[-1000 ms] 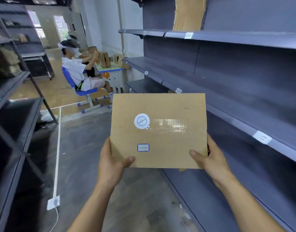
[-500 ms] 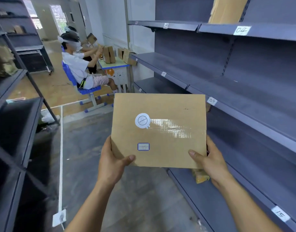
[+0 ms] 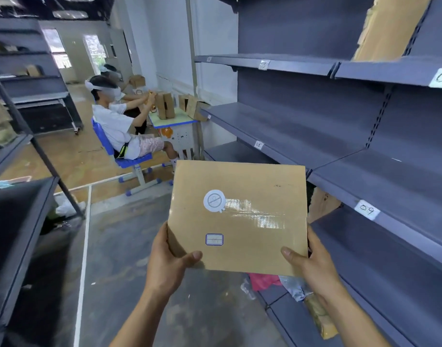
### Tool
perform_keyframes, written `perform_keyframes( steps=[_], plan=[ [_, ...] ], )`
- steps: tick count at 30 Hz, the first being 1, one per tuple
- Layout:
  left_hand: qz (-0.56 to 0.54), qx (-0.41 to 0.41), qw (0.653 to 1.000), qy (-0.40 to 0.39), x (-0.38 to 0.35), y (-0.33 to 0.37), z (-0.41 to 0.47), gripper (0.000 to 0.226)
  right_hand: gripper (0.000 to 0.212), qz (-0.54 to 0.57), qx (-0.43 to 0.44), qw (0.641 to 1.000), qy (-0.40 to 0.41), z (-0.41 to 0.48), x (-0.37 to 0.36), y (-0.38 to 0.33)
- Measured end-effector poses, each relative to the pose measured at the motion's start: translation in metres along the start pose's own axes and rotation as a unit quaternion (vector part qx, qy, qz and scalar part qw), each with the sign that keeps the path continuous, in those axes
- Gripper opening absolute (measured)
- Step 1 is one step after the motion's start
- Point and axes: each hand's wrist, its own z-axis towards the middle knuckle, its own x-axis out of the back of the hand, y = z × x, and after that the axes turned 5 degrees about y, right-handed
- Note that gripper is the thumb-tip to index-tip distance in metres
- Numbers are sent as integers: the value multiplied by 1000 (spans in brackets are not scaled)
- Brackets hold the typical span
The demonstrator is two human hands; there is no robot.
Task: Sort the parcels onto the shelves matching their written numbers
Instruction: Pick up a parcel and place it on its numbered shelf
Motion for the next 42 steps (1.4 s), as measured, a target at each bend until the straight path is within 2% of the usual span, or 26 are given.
perform_keyframes(
  steps=[5, 11, 15, 26, 31, 42],
  plan=[
    [-34, 13, 999, -7, -5, -8, 61, 83, 65, -16, 6, 1000, 12, 49, -25, -8],
    [-20, -2, 1000, -23, 2, -12, 127, 77, 67, -30, 6, 999, 31, 94, -67, -13],
    [-8, -17, 998, -61, 15, -18, 179, 78, 62, 7, 0, 998, 67, 113, -109, -16],
    [-7, -37, 986, -161, 63, -14, 297, 73, 63, 3, -13, 987, 158, 140, -209, -24],
    [-11, -45, 979, -198, 59, -9, 322, 70, 71, 8, -44, 979, 200, 145, -218, -24],
    [-6, -70, 970, -234, 22, -6, 348, 75, 77, 21, -20, 966, 256, 151, -207, -35]
  ],
)
